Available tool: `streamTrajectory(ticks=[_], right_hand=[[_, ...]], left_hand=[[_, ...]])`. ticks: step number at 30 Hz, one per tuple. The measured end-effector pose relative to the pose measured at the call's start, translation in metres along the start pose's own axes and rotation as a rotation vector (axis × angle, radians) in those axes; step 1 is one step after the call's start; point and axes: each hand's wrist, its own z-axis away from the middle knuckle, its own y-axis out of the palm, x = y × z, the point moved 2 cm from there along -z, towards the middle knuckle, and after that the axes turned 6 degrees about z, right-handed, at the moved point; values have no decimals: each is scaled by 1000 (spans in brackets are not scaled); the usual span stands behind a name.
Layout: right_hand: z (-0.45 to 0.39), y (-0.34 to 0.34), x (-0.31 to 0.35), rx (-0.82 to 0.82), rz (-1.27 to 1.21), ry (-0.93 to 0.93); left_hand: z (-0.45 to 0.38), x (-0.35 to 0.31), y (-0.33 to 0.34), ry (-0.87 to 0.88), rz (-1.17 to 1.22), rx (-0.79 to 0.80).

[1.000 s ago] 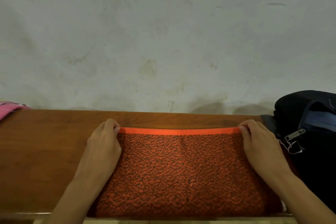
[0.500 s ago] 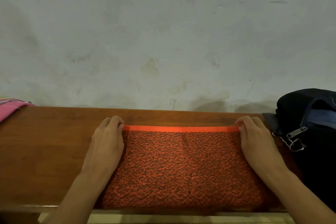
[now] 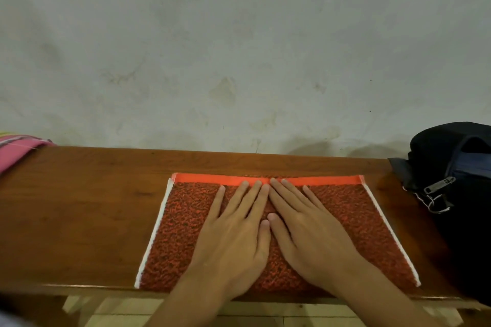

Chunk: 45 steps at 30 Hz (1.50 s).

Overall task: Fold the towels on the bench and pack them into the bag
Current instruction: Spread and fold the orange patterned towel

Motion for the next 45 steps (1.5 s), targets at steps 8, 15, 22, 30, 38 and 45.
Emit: streamTrajectory(ticks=[8,15,22,30,38,45], right_hand=[[-2,-2,-9,59,58,67],[6,-5,-20,61,59,157],[8,-11,-40,105,63,226],[-7,-25,-52,-162,57,195],[-22,-24,-46,-147,-34,163],[-23,-24,-43,-140,7,139]], left_hand=[[-6,15,-8,-75,-14,41],[-6,19,-10,-111,-7,41],[-10,39,-15,-165,-21,28],[-23,59,-26,-50,115,-213],[-23,55,-33,-48,270,-238],[-23,51,-35,-121,298,-191]])
